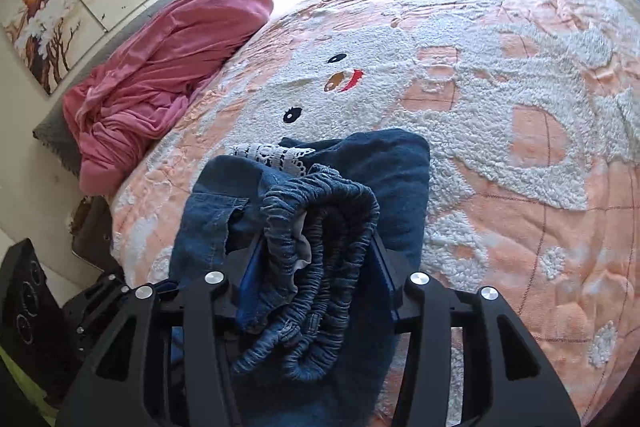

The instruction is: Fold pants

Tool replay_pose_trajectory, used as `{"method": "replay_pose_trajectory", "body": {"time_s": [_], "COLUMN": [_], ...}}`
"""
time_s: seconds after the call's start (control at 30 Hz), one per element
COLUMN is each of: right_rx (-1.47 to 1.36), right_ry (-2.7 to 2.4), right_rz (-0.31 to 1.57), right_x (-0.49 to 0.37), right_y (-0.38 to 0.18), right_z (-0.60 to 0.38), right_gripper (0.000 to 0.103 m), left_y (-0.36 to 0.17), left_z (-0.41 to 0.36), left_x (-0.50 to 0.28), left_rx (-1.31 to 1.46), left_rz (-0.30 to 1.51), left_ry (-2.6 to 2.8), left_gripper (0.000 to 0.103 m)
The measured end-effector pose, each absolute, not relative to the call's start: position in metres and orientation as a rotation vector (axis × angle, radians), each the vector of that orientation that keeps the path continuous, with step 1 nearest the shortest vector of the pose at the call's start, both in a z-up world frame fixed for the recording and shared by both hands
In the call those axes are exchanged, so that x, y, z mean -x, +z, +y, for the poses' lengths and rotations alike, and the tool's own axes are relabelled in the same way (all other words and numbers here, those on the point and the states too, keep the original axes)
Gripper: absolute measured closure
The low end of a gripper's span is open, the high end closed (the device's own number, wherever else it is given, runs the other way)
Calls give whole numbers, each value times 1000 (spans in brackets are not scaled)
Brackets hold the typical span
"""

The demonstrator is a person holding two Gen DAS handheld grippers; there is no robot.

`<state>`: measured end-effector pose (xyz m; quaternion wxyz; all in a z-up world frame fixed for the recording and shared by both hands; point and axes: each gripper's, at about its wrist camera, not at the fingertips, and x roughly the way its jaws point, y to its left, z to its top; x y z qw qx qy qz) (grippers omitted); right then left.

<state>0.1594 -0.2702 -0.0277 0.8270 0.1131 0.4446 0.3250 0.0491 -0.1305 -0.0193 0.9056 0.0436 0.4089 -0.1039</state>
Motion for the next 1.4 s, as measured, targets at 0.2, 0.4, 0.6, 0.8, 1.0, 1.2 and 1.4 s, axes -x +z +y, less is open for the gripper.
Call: {"method": "replay_pose_trajectory", "body": {"time_s": [0.2, 0.4, 0.6, 0.8, 1.0, 1.2, 1.4], "right_rx": [-205, -255, -266, -239, -228, -255, -246], "right_ry": [651, 627, 577, 542, 543, 537, 554], "right_rz": [916, 831, 758, 714, 699, 730, 779], "right_x": [-154, -143, -122, -90, -67, -51, -41], "right_y": [-23, -2, 13, 17, 20, 12, 2], "right_z": [-266, -281, -298, -305, -305, -304, -286], "right_gripper": [45, 27, 20, 16, 15, 14, 14], "left_y": [-18, -14, -8, 2, 12, 19, 21], "left_z": [-127, -121, -116, -106, -98, -87, -73], "left_x": [-51, -52, -49, -45, -42, -41, -47], "left_rx": [-53, -4, 16, 33, 42, 31, 38], "left_rz": [851, 870, 867, 846, 814, 781, 771], "left_ry": [-222, -233, -229, -221, -207, -169, -143], "left_gripper": [42, 37, 28, 24, 20, 16, 14]}}
